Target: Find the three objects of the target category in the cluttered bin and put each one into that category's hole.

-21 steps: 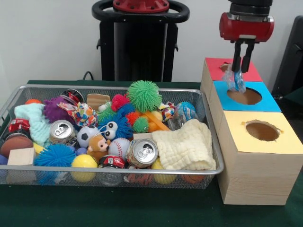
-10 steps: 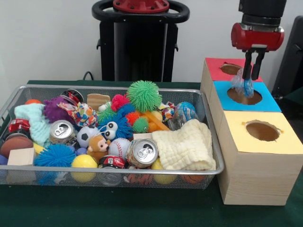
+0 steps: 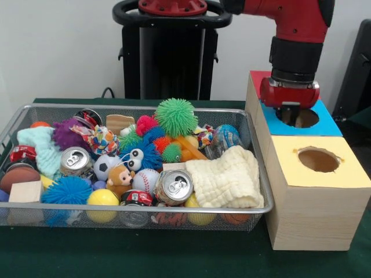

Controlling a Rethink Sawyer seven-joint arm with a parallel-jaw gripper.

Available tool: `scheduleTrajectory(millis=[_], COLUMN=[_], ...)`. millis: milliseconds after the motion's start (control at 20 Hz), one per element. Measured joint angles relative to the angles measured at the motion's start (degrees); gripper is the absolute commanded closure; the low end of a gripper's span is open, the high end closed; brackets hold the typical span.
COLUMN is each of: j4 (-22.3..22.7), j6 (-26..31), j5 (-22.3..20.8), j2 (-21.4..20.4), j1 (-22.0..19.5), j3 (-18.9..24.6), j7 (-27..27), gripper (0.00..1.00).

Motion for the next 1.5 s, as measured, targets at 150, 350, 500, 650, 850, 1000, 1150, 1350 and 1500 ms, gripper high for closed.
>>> scheduleTrajectory(millis=[150, 350, 500, 650, 850, 1000, 1150, 1350, 1500], j4=[-0.3, -0.5, -0.2, 1.1, 5.5, 7.8, 11.9, 16.9, 18.9], j6=[-0.6, -1.3, -1.5, -2.9, -5.3, -5.8, -6.2, -6.2, -5.9], j5=[0.0, 0.0, 0.0, -0.2, -1.6, -2.5, -3.4, -3.6, -3.6], j2=[0.6, 1.1, 1.0, 0.2, -4.1, -6.7, -11.7, -18.6, -22.0], j1=[-0.1, -0.3, -0.9, -2.1, -4.7, -6.0, -7.5, -9.0, -9.6], j3=[0.9, 2.1, 2.4, 3.3, 6.1, 7.1, 8.3, 9.7, 10.2], j7=[0.0, 0.0, 0.0, 0.0, 0.0, 0.0, 0.0, 0.0, 0.0], gripper=[0.00, 0.00, 0.00, 0.00, 0.00, 0.00, 0.00, 0.00, 0.00])
